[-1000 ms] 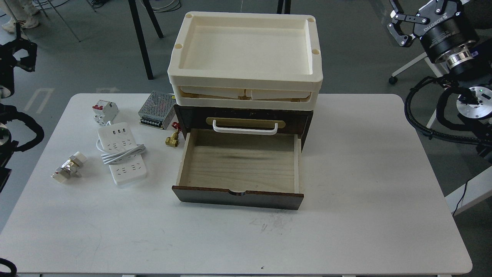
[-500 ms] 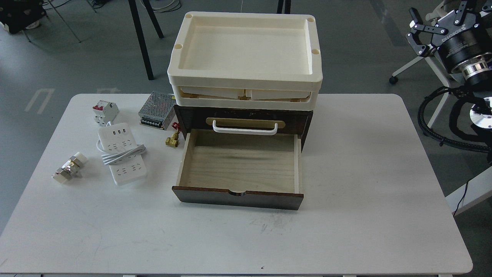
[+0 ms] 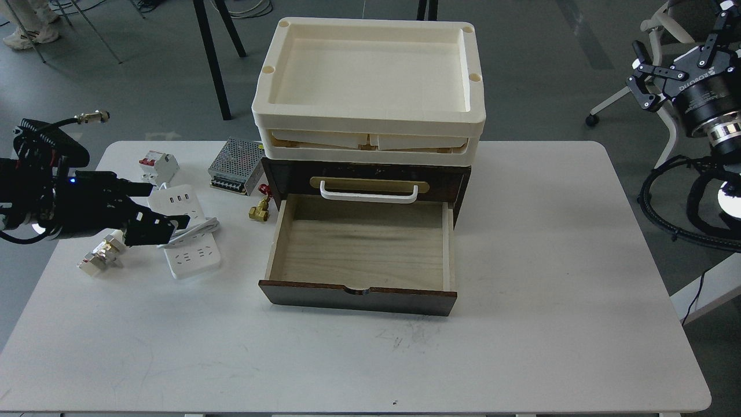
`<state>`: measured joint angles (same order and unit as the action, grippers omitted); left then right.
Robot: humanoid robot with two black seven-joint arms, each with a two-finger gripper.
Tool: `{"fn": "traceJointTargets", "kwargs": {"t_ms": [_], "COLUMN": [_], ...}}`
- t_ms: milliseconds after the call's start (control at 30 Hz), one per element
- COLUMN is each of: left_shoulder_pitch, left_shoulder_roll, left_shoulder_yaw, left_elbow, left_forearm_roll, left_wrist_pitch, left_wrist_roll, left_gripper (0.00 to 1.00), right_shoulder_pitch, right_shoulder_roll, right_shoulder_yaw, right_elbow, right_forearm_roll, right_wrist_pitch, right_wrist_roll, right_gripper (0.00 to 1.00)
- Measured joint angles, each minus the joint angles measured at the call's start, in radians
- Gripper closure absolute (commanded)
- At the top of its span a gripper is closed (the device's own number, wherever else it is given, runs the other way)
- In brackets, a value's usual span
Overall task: Put charging cable into cabinet
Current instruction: 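Close the left gripper on the white power strip and its coiled cable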
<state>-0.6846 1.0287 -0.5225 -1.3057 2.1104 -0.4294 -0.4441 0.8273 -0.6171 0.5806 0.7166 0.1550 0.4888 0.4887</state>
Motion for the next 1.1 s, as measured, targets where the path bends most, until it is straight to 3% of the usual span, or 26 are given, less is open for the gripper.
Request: {"fn": "traceJointTargets", "kwargs": {"t_ms": [233, 600, 733, 1000, 1100], "left_shoulder_pitch": [-0.004, -0.069, -0.069, -0.057, -0.054], "left_shoulder_roll": [-0.193, -0.326, -0.358, -0.373, -0.373], "left_shoulder_yaw": [0.017, 0.168, 0.171, 0.174, 0.174], "left_elbow": [0.228, 0.476, 0.528, 0.561, 0.564], "left_forearm_roll": [0.071, 0.071, 0.071, 0.071, 0.071], "left_wrist_pitch": [0.034, 0.168, 0.185, 0.273, 0.298], "left_wrist_roll": [-0.003, -0.031, -0.031, -0.025, -0.023], "left_gripper": [0.01, 0.03, 0.16, 0.18, 0.30], "right_shoulder_pitch": [-0.002, -0.016, -0.018, -0.025, -0.025], "right_shoulder_roll": [0.000, 0.000, 0.000, 0.000, 0.000], "right_shoulder_yaw": [0.001, 0.001, 0.001, 0.001, 0.001], "right_elbow": [-0.001, -0.004, -0.004, -0.005, -0.005], "right_forearm_roll": [0.000, 0.000, 0.000, 0.000, 0.000], "right_wrist_pitch": [0.000, 0.000, 0.000, 0.000, 0.000], "right_wrist_roll": [0.000, 0.000, 0.000, 0.000, 0.000], "right_gripper": [0.00, 0.00, 0.00, 0.00, 0.00]}}
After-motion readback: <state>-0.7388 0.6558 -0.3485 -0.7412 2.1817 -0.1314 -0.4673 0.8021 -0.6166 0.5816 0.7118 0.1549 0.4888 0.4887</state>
